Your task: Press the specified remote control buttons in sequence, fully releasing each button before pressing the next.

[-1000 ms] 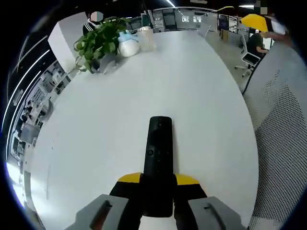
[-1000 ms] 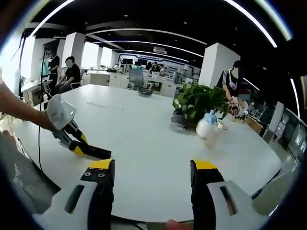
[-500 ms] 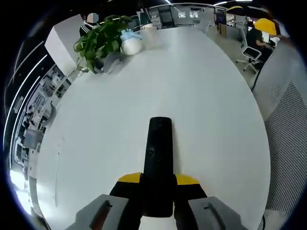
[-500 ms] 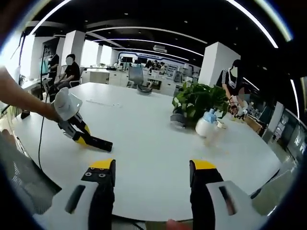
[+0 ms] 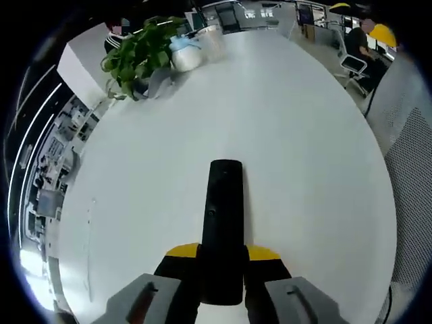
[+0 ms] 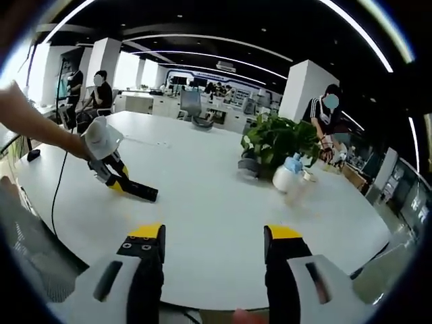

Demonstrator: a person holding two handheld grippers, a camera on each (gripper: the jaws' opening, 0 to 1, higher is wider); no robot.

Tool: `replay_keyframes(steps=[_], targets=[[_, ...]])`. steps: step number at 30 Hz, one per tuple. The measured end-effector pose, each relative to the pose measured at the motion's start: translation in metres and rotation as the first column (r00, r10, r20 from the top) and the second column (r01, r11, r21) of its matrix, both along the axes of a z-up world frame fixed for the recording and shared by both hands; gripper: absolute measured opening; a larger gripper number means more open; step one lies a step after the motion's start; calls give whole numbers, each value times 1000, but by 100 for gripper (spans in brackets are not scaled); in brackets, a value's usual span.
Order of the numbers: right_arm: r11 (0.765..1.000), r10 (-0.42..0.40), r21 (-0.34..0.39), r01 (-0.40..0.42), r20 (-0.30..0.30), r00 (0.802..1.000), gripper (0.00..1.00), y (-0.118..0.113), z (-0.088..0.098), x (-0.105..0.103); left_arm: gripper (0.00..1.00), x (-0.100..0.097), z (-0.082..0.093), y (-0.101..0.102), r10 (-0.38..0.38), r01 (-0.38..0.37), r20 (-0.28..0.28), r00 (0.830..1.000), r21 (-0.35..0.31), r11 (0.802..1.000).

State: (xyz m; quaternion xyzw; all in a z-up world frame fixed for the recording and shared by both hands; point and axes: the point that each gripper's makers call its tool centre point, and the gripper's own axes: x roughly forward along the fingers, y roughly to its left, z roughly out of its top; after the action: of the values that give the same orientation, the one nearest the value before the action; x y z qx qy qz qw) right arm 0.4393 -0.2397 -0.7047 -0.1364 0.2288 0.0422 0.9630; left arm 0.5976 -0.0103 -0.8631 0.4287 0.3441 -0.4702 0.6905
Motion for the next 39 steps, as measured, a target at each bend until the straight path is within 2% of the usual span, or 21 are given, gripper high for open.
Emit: replay_keyframes(steps=[7,15,20,32,39], targets=[[1000,-2,-19,2,-6,1000,61,-1,-1,0,23,5,-7,2,-24,23,4,1000,35,999],[1000,-3,-29,3,-17,1000,60,-1,-3,0,23,10,-7,0,-25,26,-38,999,23,999],[999,-7,-38,7,-20,1000,60,-2,-4,-1,23,13,-7,0,-52,54,-42,998,39,998],[999,-16,-48,15,-21,1000,59,-4,-4,-1,24,33,-5,0,-43,46,-55,998,46,998],[998,-17,-54,15,-26,1000,58,-5,-5,-1,24,40,-4,0,-68,70,-22,997,68,995]])
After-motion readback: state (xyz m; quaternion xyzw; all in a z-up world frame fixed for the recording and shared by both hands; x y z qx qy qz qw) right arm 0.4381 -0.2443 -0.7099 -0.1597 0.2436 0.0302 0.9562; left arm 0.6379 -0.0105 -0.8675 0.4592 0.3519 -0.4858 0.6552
